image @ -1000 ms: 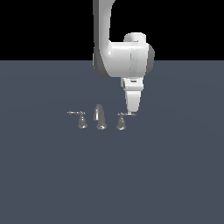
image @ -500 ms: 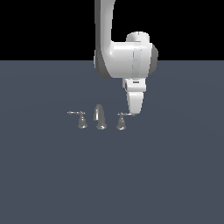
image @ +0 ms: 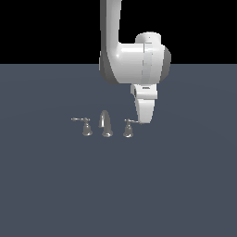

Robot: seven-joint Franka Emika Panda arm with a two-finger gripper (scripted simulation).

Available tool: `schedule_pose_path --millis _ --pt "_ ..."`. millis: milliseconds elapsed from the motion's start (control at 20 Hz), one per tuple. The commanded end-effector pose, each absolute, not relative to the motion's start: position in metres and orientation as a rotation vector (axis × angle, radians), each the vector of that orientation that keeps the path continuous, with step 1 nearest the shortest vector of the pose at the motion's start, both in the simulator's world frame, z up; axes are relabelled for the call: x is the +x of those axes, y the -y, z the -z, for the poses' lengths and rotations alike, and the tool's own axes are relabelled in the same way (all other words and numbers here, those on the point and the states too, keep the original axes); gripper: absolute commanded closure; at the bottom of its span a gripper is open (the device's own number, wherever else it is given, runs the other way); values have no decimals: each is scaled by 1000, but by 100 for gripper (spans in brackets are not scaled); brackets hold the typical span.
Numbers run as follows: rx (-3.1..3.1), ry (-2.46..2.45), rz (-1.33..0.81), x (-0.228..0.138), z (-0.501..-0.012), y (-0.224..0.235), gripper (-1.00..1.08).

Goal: Turn on the faucet by rotating a designated handle.

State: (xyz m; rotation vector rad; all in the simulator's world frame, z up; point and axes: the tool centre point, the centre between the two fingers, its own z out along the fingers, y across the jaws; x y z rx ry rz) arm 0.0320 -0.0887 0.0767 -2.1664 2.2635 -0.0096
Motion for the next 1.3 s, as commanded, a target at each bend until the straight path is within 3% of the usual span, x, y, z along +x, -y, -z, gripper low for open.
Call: schedule_pose_path --millis 0,700,1250 --pt "-2167 -2267 5 24 -77 88 108" --pt "-2151 -2288 7 -11 -76 88 108" --pt "-2161 -2280 0 -33 -77 43 108"
